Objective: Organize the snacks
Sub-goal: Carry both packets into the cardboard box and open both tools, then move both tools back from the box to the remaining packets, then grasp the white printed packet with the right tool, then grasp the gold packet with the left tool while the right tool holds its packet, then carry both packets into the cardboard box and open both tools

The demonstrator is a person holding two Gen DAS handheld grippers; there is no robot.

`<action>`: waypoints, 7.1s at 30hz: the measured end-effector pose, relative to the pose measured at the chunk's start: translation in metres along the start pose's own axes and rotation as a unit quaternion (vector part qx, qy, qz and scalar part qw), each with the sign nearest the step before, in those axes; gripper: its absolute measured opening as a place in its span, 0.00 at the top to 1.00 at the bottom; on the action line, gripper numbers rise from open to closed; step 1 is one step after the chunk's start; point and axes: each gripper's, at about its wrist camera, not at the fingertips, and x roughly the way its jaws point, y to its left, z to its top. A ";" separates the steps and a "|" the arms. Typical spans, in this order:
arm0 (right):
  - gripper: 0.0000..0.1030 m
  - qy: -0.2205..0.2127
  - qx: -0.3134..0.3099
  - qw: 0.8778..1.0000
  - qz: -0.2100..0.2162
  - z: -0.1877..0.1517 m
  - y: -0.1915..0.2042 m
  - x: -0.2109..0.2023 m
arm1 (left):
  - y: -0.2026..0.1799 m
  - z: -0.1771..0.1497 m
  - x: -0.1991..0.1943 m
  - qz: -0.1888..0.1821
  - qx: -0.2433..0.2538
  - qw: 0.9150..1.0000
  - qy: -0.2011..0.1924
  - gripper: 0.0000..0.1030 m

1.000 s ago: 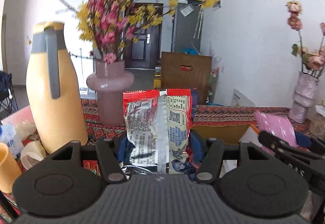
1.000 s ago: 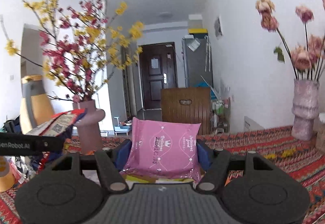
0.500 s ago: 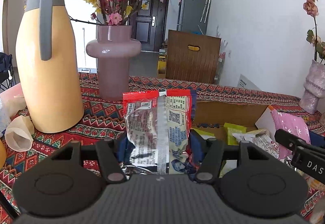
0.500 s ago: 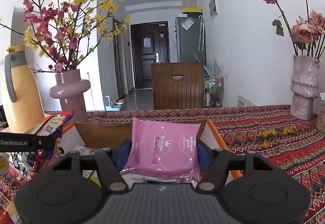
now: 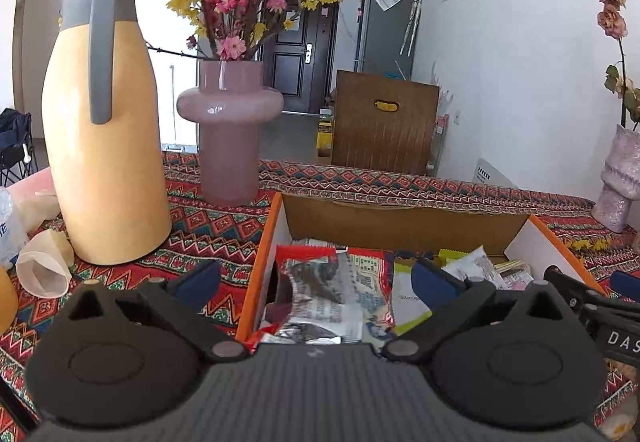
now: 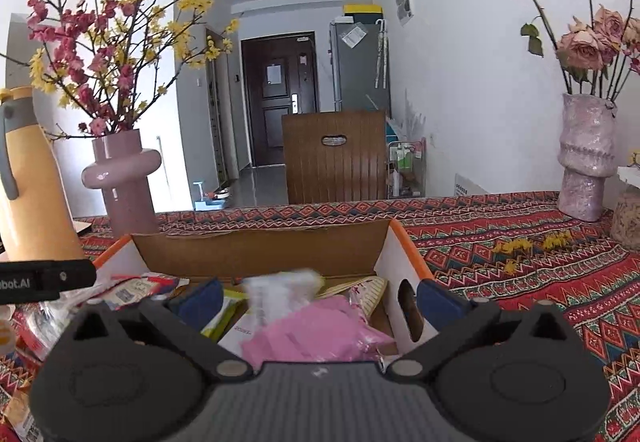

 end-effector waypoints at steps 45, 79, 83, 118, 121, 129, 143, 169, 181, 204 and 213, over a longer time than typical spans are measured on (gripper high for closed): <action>0.00 0.004 -0.053 0.997 0.047 -0.062 0.007 -0.123 | 0.091 -0.088 -0.108 0.054 -0.012 0.998 -0.017 0.00; 0.00 0.060 -0.050 0.995 0.054 -0.076 0.039 -0.103 | 0.103 -0.094 -0.105 0.010 -0.039 0.999 0.013 0.00; 0.00 0.079 -0.067 0.992 0.069 -0.075 0.059 -0.097 | 0.108 -0.094 -0.104 0.009 -0.051 0.999 0.015 0.00; 0.62 0.165 -0.088 0.977 0.098 -0.080 0.098 -0.064 | 0.114 -0.095 -0.099 0.010 -0.069 0.997 0.032 0.00; 0.62 0.140 -0.084 0.982 0.093 -0.073 0.089 -0.074 | 0.114 -0.094 -0.098 0.010 -0.068 0.997 0.035 0.00; 0.62 0.084 -0.063 0.993 0.048 -0.061 0.038 -0.091 | 0.112 -0.095 -0.095 0.018 -0.061 0.997 0.040 0.00; 0.62 0.037 -0.005 0.998 0.057 -0.071 0.007 -0.094 | 0.076 -0.078 -0.070 0.018 0.001 0.993 0.121 0.00; 0.62 0.000 -0.016 0.997 0.081 -0.064 0.008 -0.120 | 0.041 -0.054 -0.092 -0.009 0.022 0.997 0.071 0.56; 0.62 -0.049 -0.079 0.995 0.043 0.003 0.012 -0.095 | -0.018 0.018 -0.074 -0.027 0.020 0.999 -0.011 0.54; 0.00 -0.014 -0.036 0.999 -0.003 -0.005 -0.002 -0.021 | -0.005 0.006 -0.038 0.013 -0.026 0.999 -0.041 0.00; 0.00 -0.044 -0.018 0.998 0.030 0.005 -0.006 -0.084 | -0.005 -0.004 -0.117 -0.024 0.007 0.997 -0.070 0.00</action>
